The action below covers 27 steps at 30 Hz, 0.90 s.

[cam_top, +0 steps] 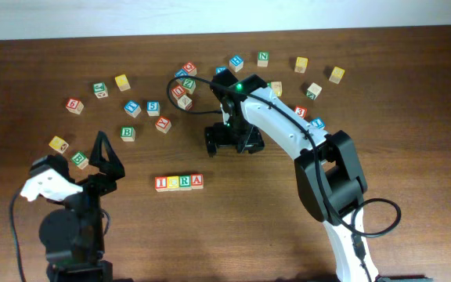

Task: Spell out ICRA

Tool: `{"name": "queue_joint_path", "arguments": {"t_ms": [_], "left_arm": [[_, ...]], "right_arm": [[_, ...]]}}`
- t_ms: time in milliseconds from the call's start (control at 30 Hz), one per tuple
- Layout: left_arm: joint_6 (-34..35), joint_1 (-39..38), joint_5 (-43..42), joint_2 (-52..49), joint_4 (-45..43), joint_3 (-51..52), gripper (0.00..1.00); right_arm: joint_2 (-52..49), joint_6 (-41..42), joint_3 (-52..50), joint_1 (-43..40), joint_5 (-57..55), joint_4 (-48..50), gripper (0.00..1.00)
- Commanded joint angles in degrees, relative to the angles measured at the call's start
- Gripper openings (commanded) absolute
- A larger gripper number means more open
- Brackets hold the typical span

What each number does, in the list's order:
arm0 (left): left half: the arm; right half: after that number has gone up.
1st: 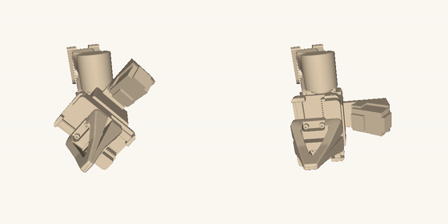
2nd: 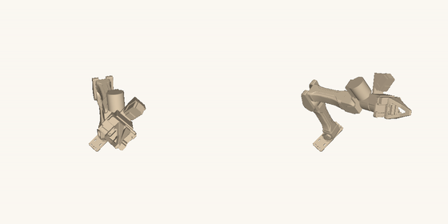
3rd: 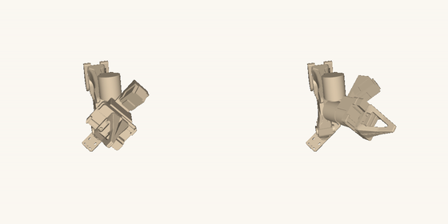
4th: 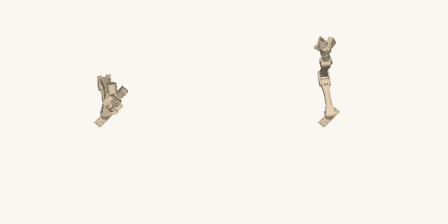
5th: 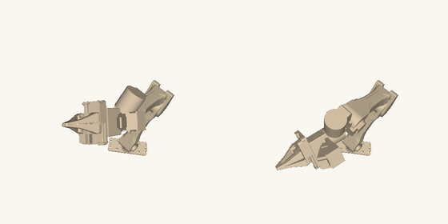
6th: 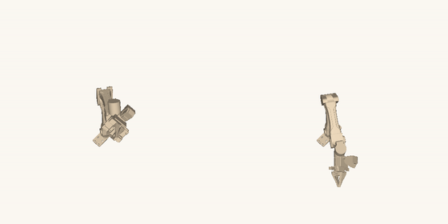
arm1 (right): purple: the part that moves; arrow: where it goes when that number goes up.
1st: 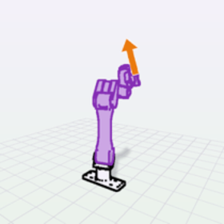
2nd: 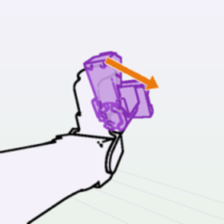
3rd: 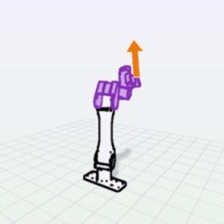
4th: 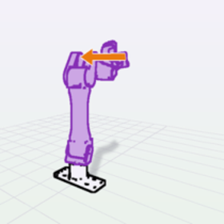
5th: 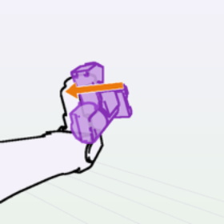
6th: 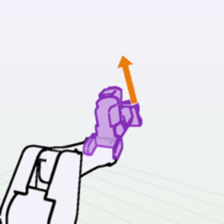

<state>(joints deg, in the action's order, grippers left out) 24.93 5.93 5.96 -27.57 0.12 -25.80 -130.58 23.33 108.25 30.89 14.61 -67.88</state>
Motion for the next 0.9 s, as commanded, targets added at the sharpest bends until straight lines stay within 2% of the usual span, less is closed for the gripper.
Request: {"name": "queue_joint_path", "arguments": {"t_ms": [0,333,867], "left_arm": [[-0.2,-0.2,-0.2,4.2,-4.4,4.9,0.99],[-0.2,-0.2,-0.2,11.6,-13.9,15.1,0.99],[-0.2,-0.2,-0.2,19.4,-16.5,23.3,0.99]], "right_arm": [[-0.9,-0.5,1.0,0.2,-0.3,0.0,0.98],[-0.9,-0.5,1.0,0.2,-0.3,0.0,0.98],[-0.9,-0.5,1.0,0.2,-0.3,0.0,0.98]]}}
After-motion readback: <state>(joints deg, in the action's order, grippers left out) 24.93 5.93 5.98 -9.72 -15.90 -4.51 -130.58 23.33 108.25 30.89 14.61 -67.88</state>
